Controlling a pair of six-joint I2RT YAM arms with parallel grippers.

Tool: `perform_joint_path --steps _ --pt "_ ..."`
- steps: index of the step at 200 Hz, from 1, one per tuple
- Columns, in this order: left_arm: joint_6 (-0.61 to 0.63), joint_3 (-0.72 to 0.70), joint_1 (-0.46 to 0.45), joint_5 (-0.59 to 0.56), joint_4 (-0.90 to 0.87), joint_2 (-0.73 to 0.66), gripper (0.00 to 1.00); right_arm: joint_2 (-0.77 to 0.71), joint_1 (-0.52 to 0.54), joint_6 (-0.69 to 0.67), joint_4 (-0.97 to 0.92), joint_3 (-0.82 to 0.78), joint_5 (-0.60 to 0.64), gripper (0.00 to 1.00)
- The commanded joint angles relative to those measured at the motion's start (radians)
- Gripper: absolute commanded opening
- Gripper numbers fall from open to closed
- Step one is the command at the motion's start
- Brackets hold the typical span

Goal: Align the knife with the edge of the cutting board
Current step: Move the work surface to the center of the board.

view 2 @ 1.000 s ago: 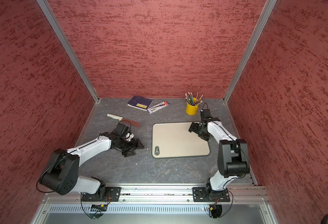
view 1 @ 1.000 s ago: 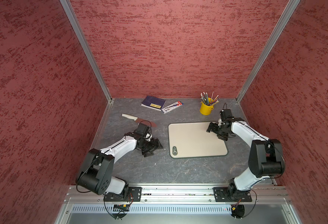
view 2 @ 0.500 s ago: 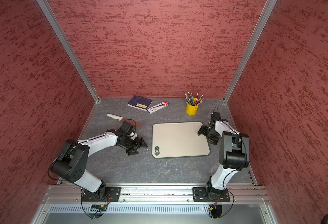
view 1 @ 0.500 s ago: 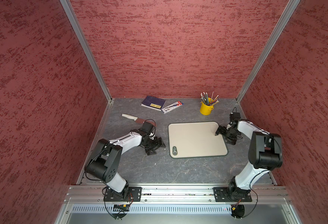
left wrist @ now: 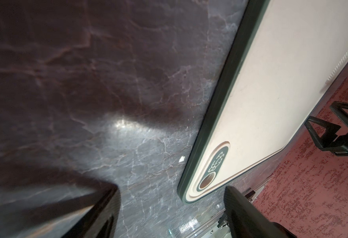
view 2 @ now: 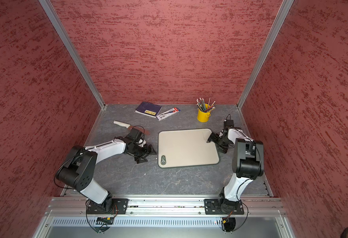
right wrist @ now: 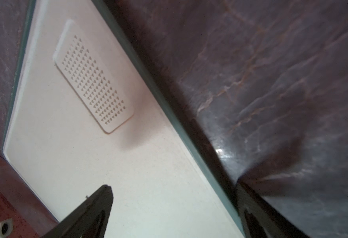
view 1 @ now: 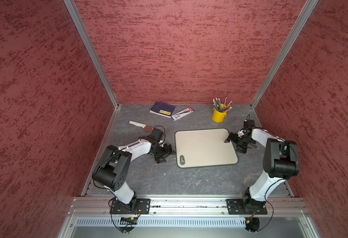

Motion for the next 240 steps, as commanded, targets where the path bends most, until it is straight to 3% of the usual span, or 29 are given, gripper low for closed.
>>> perform_joint_path --steps 1,32,79,240 --pt "-0.003 -0.045 0.055 -0.015 0.021 -0.011 0.83 0.010 0.029 -0.002 0.022 -0.041 -0.075 0.98" --pt "0.018 -0.077 0.125 0.006 0.027 -0.041 0.83 0.021 0.058 -0.007 0.017 -0.043 -0.088 0.98" --pt "0.042 -0.083 0.154 0.012 0.037 -0.038 0.83 0.025 0.117 -0.002 0.015 -0.061 -0.091 0.98" --pt "0.088 -0.053 0.154 0.041 0.071 0.057 0.82 -0.050 0.242 0.085 0.065 -0.190 -0.147 0.98"
